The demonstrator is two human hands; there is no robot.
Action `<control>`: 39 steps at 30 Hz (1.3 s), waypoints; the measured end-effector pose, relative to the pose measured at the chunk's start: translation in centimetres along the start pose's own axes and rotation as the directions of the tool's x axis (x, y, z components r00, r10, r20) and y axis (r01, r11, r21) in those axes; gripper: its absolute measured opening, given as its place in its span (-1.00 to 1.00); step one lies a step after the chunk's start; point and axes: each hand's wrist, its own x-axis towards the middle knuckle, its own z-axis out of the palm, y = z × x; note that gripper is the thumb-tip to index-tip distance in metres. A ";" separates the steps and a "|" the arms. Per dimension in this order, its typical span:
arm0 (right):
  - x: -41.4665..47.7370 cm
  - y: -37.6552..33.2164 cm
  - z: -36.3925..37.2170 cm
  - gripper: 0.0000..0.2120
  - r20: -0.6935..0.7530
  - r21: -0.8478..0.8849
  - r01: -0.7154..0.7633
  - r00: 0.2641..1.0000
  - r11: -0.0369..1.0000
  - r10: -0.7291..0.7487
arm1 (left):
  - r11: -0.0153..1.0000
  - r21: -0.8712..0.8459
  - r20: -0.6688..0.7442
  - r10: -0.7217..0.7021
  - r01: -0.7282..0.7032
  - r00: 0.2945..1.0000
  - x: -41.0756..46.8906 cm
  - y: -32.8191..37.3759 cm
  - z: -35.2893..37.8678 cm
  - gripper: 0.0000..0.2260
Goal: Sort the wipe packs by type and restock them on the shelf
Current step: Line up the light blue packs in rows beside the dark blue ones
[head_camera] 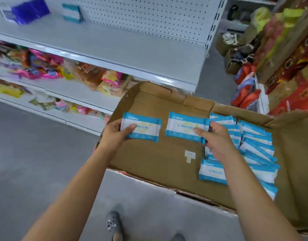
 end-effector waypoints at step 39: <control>31.2 -15.9 56.8 -0.79 -0.017 0.068 0.107 0.994 0.992 -0.106 | 0.991 -0.132 -0.086 0.017 -0.028 0.996 42.8 11.9 -47.3 -0.85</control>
